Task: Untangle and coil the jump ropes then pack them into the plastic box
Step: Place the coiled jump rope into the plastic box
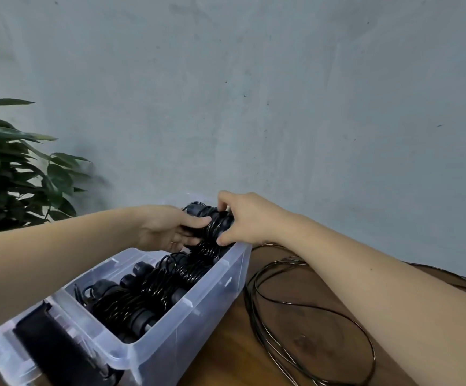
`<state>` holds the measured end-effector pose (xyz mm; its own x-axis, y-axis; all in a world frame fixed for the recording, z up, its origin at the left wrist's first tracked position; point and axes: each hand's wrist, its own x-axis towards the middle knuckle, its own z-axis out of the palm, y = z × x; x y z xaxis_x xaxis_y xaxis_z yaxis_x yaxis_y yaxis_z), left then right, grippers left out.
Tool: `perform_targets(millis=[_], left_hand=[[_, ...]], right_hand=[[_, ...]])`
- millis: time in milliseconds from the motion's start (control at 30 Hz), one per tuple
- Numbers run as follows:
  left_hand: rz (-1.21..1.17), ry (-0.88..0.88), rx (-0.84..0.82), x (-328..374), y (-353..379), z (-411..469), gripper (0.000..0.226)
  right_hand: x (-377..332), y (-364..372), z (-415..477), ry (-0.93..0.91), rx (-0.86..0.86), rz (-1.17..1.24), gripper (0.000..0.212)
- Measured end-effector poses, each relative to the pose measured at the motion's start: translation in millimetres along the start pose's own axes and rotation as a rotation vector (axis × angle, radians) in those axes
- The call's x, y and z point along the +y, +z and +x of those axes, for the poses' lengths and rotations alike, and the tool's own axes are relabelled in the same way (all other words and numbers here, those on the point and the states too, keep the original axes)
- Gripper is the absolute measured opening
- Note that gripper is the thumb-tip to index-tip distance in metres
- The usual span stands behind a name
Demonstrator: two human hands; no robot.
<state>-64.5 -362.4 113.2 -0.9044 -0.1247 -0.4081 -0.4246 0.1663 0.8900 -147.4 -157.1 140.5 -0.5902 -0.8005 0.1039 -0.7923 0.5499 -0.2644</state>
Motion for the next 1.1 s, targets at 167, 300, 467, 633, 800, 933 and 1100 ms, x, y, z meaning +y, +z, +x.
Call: perform_targets(millis=[167, 300, 467, 633, 800, 933, 1100], left_hand=[[0.181, -0.01, 0.088, 3, 8, 0, 0.045], [0.7, 0.117, 0.455, 1, 8, -1, 0.088], [1.0, 0.67, 0.486, -1, 2, 11, 0.055], [1.123, 0.629, 0.377, 5, 5, 11, 0.039], [1.191, 0.493, 0.269, 17, -5, 12, 0.053], [1.098, 0.393, 0.175, 27, -8, 19, 0.065], [1.169, 0.386, 0.14, 28, -12, 26, 0.077]], right_hand=[[-3, -2, 7, 0.058, -0.044, -0.156, 0.06], [-3, 1, 9, 0.09, -0.012, -0.168, 0.056], [-1, 5, 10, 0.145, -0.004, -0.123, 0.056], [3, 4, 5, 0.154, 0.046, -0.07, 0.051], [3, 5, 6, 0.143, 0.037, -0.09, 0.045], [2, 2, 10, 0.14, 0.021, -0.118, 0.052], [1, 3, 15, 0.128, -0.007, -0.207, 0.049]])
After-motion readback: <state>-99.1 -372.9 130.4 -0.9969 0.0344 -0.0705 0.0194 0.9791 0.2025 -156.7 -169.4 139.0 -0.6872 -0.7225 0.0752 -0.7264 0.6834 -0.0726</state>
